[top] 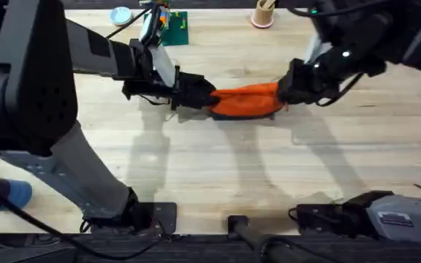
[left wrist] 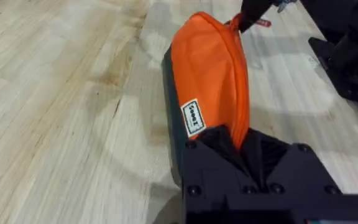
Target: Unzip the bag, pick up the pens from the table one at a time and place them inside, then zip the bag closed.
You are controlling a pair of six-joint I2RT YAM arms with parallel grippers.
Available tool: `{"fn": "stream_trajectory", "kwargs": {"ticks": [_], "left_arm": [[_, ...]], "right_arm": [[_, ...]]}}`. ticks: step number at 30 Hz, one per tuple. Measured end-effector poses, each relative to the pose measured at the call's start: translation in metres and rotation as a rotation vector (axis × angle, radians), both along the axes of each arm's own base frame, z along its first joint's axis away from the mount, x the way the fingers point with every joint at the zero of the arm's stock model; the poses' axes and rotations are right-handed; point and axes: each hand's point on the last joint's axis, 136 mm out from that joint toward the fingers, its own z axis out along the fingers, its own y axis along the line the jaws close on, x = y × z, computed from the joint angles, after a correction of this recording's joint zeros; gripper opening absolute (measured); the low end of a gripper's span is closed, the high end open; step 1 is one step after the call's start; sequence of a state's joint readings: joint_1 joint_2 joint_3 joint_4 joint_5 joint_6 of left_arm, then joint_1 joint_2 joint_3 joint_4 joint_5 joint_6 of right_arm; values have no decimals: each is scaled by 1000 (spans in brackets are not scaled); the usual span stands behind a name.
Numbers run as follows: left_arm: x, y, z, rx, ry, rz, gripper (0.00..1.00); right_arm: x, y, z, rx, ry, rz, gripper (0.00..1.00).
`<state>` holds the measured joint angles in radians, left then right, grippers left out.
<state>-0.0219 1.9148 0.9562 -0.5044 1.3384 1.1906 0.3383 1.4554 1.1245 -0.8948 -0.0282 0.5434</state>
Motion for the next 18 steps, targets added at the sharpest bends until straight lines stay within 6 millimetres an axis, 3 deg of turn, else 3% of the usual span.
{"fn": "stream_trajectory", "kwargs": {"ticks": [18], "left_arm": [[0, 0, 0, 1, 37, 10, 41]], "right_arm": [[4, -59, -3, 34, 10, 7, 33]]}}
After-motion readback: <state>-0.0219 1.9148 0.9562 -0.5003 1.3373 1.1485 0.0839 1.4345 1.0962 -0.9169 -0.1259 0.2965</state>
